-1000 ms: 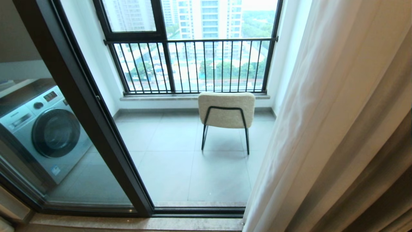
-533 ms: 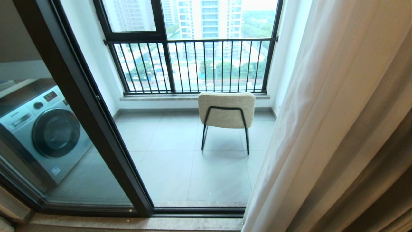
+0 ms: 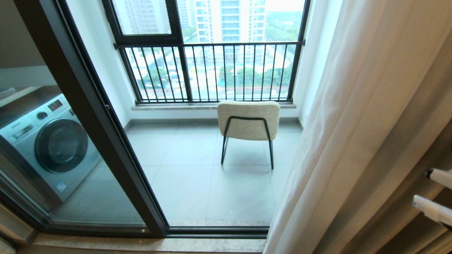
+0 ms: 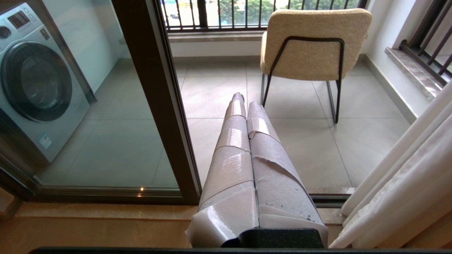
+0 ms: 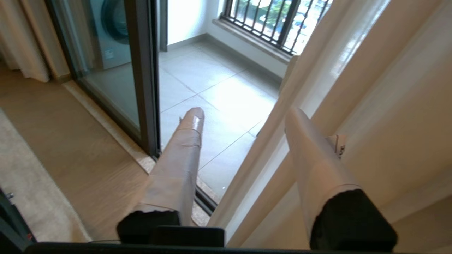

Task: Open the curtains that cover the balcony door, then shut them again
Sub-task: Close the inner curtains on both sides

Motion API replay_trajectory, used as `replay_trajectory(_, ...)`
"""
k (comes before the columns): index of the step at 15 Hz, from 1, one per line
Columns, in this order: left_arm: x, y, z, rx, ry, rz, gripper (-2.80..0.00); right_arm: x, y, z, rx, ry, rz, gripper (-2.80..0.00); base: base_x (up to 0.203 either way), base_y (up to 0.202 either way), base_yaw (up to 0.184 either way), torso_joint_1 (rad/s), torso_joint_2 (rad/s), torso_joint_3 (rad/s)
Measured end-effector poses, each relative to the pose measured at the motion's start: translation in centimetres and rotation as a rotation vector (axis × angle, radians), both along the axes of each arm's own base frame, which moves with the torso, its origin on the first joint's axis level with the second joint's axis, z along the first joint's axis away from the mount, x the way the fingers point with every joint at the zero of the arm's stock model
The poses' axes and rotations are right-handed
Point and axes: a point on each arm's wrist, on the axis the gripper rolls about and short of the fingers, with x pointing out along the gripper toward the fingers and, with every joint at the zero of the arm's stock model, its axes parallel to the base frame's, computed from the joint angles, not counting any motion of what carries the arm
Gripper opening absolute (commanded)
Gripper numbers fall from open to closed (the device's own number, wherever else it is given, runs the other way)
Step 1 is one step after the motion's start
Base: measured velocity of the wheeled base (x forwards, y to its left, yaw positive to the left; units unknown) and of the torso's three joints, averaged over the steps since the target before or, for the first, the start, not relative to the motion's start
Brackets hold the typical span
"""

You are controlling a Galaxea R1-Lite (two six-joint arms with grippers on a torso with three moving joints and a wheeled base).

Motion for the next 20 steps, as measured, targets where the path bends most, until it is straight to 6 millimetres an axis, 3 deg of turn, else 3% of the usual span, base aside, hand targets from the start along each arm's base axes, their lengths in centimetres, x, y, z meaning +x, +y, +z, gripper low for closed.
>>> replay_trajectory(8, 0.0, 0.0, 0.0, 0.000, 0.000, 0.000, -2.80, 4.4, 1.6, 1.2, 0.025, 0.094, 0.042, 0.00, 0.000, 0.000, 0.000, 0.000, 0.00, 0.000)
replay_trajectory(14, 0.0, 0.0, 0.0, 0.000, 0.000, 0.000, -2.80, 10.1, 3.4, 2.6, 0.048, 0.040, 0.039, 0.00, 0.000, 0.000, 0.000, 0.000, 0.00, 0.000)
replay_trajectory(20, 0.0, 0.0, 0.0, 0.000, 0.000, 0.000, -2.80, 16.4, 4.3, 3.8, 0.091, -0.074, -0.225, 0.00, 0.000, 0.000, 0.000, 0.000, 0.00, 0.000)
